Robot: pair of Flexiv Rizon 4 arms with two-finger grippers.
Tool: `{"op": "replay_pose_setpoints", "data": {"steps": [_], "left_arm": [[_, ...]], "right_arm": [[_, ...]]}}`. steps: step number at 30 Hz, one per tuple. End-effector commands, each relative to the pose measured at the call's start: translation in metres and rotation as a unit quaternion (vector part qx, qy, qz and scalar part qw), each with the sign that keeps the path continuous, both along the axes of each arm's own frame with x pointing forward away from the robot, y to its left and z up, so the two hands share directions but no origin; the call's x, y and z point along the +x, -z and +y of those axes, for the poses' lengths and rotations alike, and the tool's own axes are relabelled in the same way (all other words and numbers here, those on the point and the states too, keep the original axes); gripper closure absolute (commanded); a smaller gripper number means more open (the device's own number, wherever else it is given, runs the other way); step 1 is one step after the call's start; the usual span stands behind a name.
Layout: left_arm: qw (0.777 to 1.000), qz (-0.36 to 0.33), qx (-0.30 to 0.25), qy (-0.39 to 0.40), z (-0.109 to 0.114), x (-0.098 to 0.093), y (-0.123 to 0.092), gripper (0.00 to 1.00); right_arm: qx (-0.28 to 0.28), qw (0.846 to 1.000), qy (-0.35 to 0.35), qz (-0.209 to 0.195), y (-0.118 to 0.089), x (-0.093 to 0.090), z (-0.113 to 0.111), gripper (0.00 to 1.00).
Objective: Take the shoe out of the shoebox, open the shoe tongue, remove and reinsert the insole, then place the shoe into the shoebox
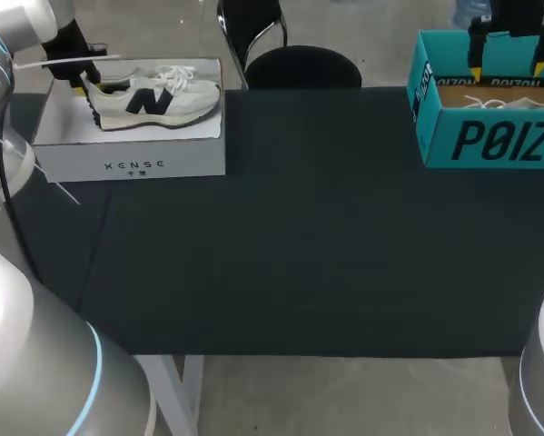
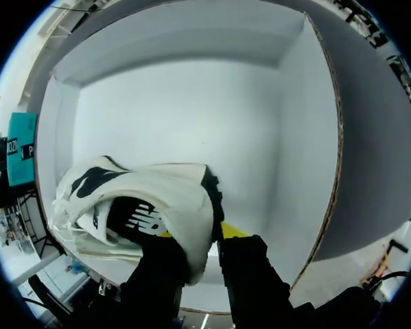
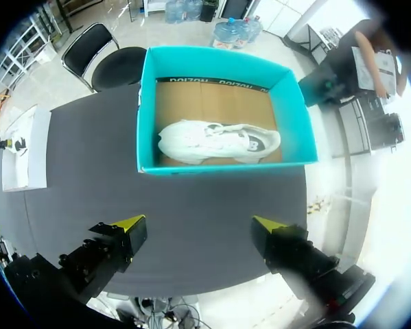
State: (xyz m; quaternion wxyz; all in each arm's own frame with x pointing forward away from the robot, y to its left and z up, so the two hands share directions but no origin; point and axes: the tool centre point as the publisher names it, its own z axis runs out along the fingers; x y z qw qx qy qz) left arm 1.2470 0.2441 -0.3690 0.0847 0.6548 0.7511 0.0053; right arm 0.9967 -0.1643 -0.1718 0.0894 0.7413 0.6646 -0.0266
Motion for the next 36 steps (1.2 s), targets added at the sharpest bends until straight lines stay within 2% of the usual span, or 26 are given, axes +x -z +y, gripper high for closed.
{"op": "replay_pose_setpoints", "data": {"steps": [1, 7, 13, 16, 20, 29, 36], "left_arm": [[0.999, 0.033, -0.003, 0.005, 0.003, 0.012, -0.002, 0.99], [1.0, 0.028, 0.001, 0.005, 0.006, 0.01, -0.011, 1.0], [1.0, 0.015, 0.003, 0.007, 0.007, 0.009, -0.032, 1.0], [1.0, 0.004, 0.0, 0.004, 0.006, 0.009, -0.047, 1.0], [1.0, -0.015, -0.008, 0.004, 0.001, 0.004, -0.078, 1.0], [0.996, -0.077, -0.005, 0.038, -0.019, -0.032, -0.156, 1.0], [0.992, -0.099, -0.01, 0.075, -0.037, -0.085, -0.19, 1.0]], "right_arm": [[0.0, 1.0, 0.0, -0.002, 0.0, -0.001, 0.0, 0.0], [0.0, 1.0, 0.0, -0.002, 0.0, -0.001, 0.0, 0.0], [0.0, 1.0, 0.0, -0.002, 0.0, -0.001, 0.0, 0.0], [0.0, 1.0, 0.0, -0.002, 0.0, -0.001, 0.0, 0.0], [0.0, 1.0, 0.0, -0.002, 0.0, -0.001, 0.0, 0.0], [0.0, 1.0, 0.0, -0.002, 0.0, -0.001, 0.0, 0.0], [0.0, 1.0, 0.0, -0.002, 0.0, -0.001, 0.0, 0.0]]}}
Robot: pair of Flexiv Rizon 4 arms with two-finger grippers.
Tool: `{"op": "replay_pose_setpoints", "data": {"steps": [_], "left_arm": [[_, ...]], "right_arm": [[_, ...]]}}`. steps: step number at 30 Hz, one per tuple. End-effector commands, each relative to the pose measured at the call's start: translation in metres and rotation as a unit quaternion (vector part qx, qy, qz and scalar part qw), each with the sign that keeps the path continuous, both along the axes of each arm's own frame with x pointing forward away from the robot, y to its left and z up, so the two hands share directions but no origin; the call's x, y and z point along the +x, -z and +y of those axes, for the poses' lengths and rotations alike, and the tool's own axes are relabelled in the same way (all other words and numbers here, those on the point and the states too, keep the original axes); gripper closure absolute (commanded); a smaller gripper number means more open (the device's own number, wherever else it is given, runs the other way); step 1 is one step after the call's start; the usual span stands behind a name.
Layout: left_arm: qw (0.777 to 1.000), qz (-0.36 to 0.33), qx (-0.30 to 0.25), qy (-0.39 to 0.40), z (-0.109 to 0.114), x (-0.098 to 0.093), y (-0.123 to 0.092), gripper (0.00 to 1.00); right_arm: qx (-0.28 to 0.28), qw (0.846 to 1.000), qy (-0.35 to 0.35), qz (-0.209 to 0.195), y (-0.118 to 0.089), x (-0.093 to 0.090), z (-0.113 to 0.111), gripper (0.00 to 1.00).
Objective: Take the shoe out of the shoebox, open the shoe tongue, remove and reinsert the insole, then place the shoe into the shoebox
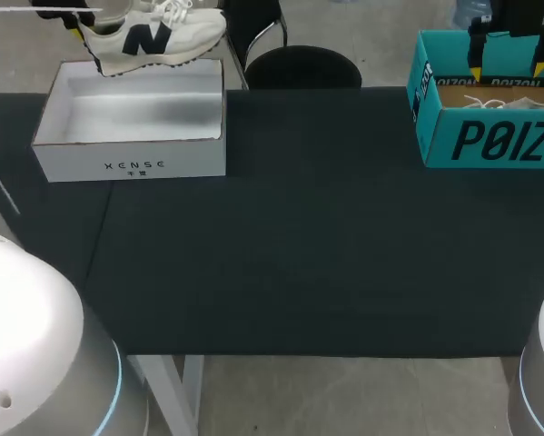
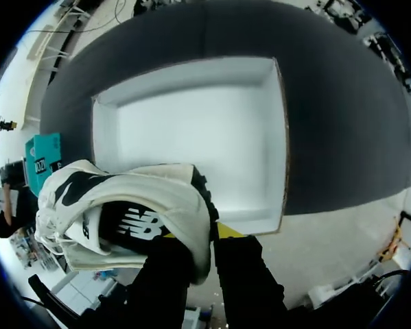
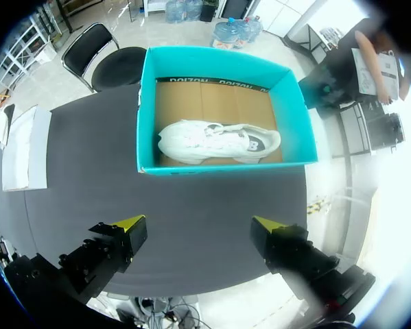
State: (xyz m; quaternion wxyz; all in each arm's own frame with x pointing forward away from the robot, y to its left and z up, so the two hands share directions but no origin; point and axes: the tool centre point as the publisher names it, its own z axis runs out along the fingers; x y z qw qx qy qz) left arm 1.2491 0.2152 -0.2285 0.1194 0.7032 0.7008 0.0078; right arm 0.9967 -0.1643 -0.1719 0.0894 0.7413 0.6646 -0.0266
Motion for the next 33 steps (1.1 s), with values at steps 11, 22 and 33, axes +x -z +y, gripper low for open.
{"op": "replay_pose_setpoints", "data": {"steps": [11, 22, 33], "left_arm": [[0.995, -0.093, -0.001, 0.028, -0.056, -0.204, -0.064, 1.0], [0.995, -0.092, 0.0, 0.046, -0.117, -0.304, -0.044, 1.0], [0.991, -0.088, 0.022, 0.094, -0.162, -0.358, -0.027, 1.0]], "right_arm": [[0.0, 1.0, 0.0, -0.002, 0.0, -0.001, 0.0, 0.0], [0.0, 1.0, 0.0, -0.002, 0.0, -0.001, 0.0, 0.0], [0.0, 1.0, 0.0, -0.002, 0.0, -0.001, 0.0, 0.0]]}}
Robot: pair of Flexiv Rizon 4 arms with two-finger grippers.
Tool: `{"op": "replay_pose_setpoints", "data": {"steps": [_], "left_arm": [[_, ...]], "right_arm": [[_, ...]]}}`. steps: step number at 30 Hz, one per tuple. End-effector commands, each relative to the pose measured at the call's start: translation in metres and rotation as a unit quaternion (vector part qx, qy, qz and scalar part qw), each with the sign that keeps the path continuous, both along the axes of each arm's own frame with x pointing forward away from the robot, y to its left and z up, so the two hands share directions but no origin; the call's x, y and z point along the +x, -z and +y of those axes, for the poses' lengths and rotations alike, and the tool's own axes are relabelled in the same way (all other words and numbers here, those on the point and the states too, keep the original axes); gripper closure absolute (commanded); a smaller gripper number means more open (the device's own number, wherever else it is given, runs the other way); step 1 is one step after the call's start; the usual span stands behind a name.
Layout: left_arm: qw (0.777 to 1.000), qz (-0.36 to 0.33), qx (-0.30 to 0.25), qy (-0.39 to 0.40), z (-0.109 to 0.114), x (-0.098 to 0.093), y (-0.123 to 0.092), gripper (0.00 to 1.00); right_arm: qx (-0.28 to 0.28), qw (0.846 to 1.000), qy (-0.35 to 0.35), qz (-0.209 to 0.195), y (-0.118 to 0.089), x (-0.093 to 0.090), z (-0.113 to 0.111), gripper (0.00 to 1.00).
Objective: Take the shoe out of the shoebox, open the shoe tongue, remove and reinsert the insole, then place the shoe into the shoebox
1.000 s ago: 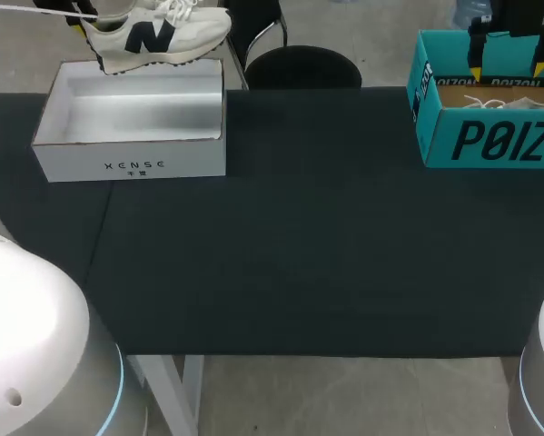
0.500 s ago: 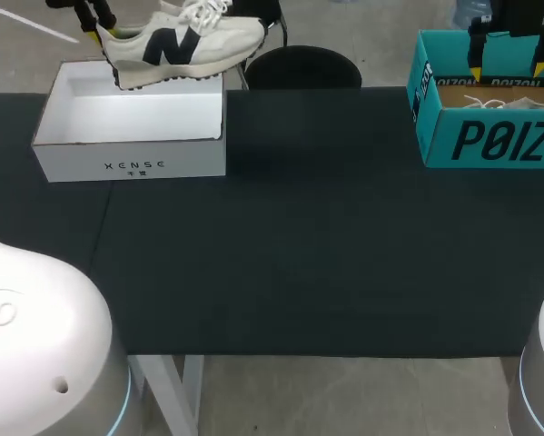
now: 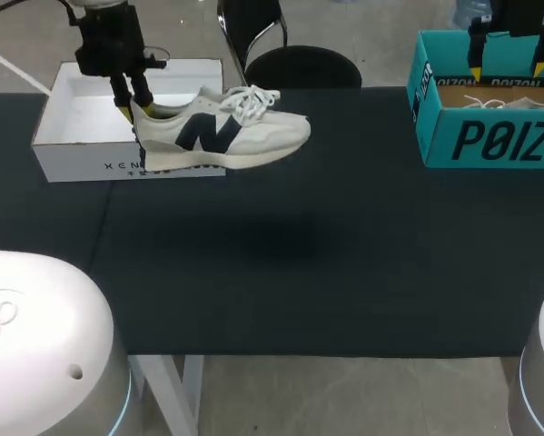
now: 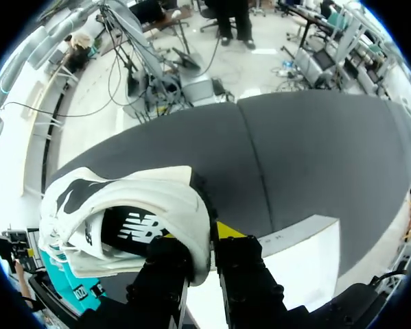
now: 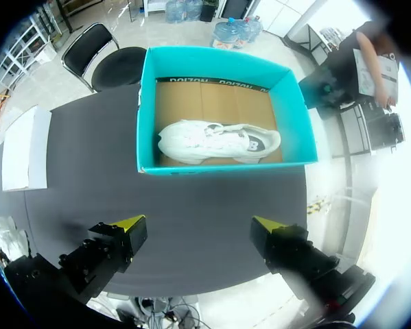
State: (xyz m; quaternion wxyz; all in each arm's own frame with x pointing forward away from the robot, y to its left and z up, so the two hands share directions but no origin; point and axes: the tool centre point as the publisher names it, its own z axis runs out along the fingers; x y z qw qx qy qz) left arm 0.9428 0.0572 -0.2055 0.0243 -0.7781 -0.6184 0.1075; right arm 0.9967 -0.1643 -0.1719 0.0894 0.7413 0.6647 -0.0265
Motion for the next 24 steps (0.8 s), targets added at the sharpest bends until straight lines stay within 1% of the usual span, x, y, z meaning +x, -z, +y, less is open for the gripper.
{"op": "replay_pose_setpoints", "data": {"steps": [1, 9, 17, 24], "left_arm": [[0.966, -0.256, -0.034, -0.02, -0.008, -0.054, -0.004, 1.0], [0.966, -0.258, -0.017, -0.013, -0.034, -0.066, 0.001, 1.0], [0.969, -0.248, -0.006, -0.024, -0.052, -0.067, 0.008, 1.0], [0.97, -0.243, -0.004, -0.03, -0.063, -0.068, 0.007, 1.0]], "right_arm": [[0.0, 1.0, 0.0, -0.002, 0.0, -0.001, 0.0, 0.0], [0.0, 1.0, 0.0, -0.002, 0.0, -0.001, 0.0, 0.0], [0.0, 1.0, 0.0, -0.002, 0.0, -0.001, 0.0, 0.0], [0.0, 1.0, 0.0, -0.002, 0.0, -0.001, 0.0, 0.0]]}}
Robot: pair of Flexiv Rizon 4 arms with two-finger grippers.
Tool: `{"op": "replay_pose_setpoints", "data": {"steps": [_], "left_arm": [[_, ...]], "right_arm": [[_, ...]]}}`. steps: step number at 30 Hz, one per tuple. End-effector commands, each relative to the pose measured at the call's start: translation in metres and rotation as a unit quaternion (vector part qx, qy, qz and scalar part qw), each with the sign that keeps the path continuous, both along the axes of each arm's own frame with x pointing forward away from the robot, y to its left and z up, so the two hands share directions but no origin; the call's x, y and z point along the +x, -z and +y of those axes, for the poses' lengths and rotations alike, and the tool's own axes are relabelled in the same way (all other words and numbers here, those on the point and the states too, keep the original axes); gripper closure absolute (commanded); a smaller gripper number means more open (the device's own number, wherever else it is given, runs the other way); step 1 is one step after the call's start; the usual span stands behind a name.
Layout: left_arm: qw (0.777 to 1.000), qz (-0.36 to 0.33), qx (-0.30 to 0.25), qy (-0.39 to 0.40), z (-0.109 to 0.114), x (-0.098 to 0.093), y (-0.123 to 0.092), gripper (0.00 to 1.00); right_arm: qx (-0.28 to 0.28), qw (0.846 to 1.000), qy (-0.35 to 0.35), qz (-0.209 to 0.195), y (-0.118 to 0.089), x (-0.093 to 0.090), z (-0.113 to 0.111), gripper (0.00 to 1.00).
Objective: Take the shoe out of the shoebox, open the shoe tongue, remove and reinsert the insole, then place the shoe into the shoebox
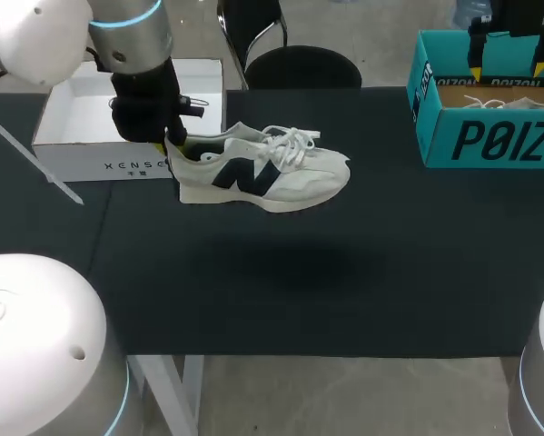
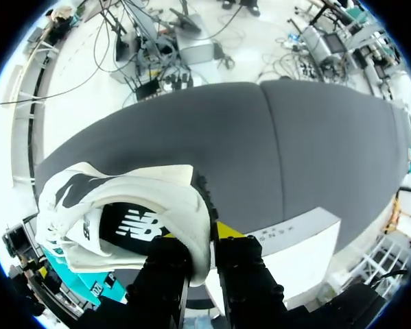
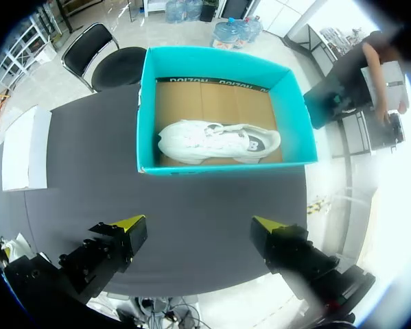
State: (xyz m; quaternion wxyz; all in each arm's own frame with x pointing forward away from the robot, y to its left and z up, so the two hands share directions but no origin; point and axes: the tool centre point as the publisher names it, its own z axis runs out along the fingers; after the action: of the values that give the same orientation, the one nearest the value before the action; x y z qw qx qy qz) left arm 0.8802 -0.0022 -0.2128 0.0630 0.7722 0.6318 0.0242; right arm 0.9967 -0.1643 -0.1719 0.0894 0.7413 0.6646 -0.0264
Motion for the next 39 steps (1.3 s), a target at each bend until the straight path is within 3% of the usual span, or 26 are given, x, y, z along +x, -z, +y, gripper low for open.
{"op": "replay_pose_setpoints", "data": {"steps": [1, 15, 26, 39], "left_arm": [[0.996, -0.088, -0.018, -0.005, -0.005, -0.006, 0.0, 1.0], [0.996, -0.087, 0.005, -0.018, -0.029, -0.013, 0.006, 1.0], [0.997, -0.069, 0.025, -0.016, -0.038, -0.035, 0.034, 1.0], [0.995, -0.065, 0.021, -0.069, -0.055, -0.041, 0.071, 1.0]], "right_arm": [[0.0, 1.0, 0.0, -0.002, 0.0, -0.001, 0.0, 0.0], [0.0, 1.0, 0.0, -0.002, 0.0, -0.001, 0.0, 0.0], [0.0, 1.0, 0.0, -0.002, 0.0, -0.001, 0.0, 0.0], [0.0, 1.0, 0.0, -0.002, 0.0, -0.001, 0.0, 0.0]]}}
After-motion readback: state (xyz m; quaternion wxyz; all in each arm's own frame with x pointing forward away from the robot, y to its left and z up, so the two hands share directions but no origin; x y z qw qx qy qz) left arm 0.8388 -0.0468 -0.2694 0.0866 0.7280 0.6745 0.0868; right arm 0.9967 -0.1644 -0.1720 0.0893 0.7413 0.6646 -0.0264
